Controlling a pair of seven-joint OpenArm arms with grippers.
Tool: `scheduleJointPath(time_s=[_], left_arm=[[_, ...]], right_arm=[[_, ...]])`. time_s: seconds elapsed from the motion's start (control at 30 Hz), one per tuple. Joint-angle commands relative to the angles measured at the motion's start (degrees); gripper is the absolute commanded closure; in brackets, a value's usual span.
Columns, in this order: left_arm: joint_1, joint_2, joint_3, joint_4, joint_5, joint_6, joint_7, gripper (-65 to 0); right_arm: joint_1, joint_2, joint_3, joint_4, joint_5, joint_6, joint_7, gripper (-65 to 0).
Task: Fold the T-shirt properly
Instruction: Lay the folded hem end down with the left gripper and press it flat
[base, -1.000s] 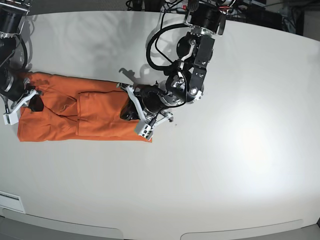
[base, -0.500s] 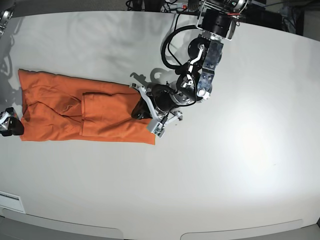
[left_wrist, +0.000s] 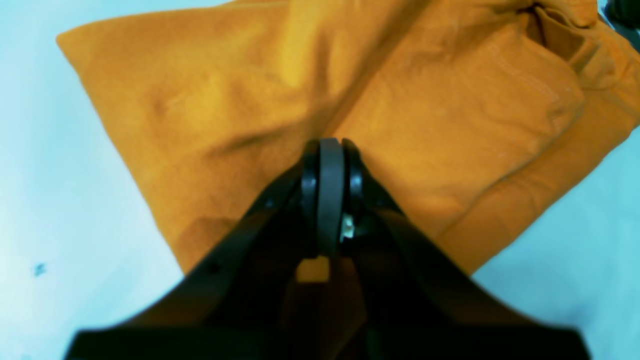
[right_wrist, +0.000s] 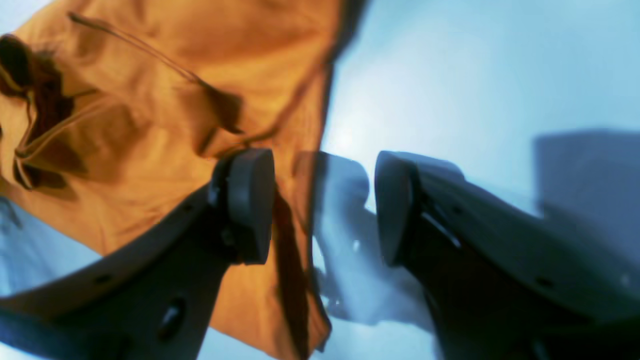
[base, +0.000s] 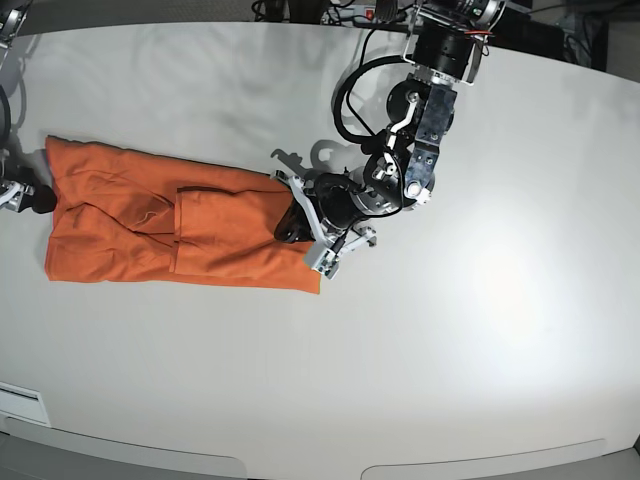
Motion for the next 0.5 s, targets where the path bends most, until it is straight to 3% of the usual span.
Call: scheduleJointPath(time_s=[0.0, 0.2, 0.47], left_arm=[[-0.02, -0.66, -0.17, 0.00, 3.65, 2.16, 4.48, 0.0], [-0.13, -0.63, -0.17, 0.35, 1.60, 2.12, 4.48, 0.0], [-0.68, -0.63, -0.17, 0.37, 1.14, 1.95, 4.94, 0.0]], right_arm=[[0.94, 1.68, 0.63, -0.31, 0.85, 0.32, 0.26, -34.5], [0.94, -2.29, 0.61, -1.90, 3.69, 0.32, -5.31, -34.5], [0.94, -8.46, 0.57, -1.88, 3.32, 0.32, -5.90, -34.5]])
